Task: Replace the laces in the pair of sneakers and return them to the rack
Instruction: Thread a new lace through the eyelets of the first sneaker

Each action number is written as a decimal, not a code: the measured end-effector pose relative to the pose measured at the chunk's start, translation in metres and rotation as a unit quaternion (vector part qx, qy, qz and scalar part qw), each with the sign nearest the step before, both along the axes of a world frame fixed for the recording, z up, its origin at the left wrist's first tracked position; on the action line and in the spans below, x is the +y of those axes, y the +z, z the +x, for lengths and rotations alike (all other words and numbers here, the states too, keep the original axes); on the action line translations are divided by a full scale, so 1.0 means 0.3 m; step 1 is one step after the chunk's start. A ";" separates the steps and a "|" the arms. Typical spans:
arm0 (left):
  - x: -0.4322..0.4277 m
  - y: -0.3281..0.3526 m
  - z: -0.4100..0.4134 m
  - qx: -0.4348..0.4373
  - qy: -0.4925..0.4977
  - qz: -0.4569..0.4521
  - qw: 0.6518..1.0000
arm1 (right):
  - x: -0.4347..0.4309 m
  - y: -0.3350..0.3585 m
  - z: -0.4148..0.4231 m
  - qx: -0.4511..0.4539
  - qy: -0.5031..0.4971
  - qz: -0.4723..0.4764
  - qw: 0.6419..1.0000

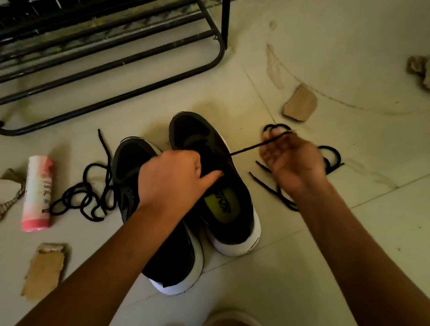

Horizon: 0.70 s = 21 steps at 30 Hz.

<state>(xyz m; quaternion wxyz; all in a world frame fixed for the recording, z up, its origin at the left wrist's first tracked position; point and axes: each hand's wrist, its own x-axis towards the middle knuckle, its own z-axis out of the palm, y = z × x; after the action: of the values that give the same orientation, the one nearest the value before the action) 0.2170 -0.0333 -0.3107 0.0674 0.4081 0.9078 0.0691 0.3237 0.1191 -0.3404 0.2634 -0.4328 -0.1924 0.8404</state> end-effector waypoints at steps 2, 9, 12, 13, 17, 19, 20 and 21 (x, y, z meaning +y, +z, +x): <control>0.002 0.011 -0.006 0.003 0.002 -0.056 0.998 | 0.073 0.009 0.040 0.036 -0.125 -0.047 0.990; 0.003 0.029 -0.027 -0.176 0.031 -0.152 0.972 | 0.181 -0.046 0.158 -0.374 -0.150 0.359 0.842; 0.002 0.028 -0.027 -0.209 0.035 -0.157 0.964 | 0.085 -0.057 0.116 -0.378 0.115 0.595 0.700; 0.002 0.027 -0.026 -0.207 0.033 -0.153 0.966 | 0.050 -0.061 0.094 -0.328 0.180 0.627 0.684; 0.002 0.024 -0.021 -0.207 0.028 -0.139 0.968 | -0.073 -0.065 0.014 -0.204 0.341 0.643 0.655; -0.005 0.015 -0.022 -0.210 0.024 -0.133 0.968 | -0.102 -0.066 -0.007 -0.209 0.324 0.660 0.645; -0.008 0.010 -0.022 -0.218 0.026 -0.133 0.967 | -0.102 -0.064 -0.011 -0.212 0.310 0.663 0.648; -0.011 0.005 -0.024 -0.229 0.033 -0.133 0.964 | -0.094 -0.061 -0.010 -0.216 0.296 0.656 0.660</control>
<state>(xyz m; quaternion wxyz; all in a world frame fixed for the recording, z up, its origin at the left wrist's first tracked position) 0.2097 -0.0365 -0.3092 0.3252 0.3385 0.8820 0.0415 0.3206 0.0910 -0.3587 0.1675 -0.2369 -0.8634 0.4127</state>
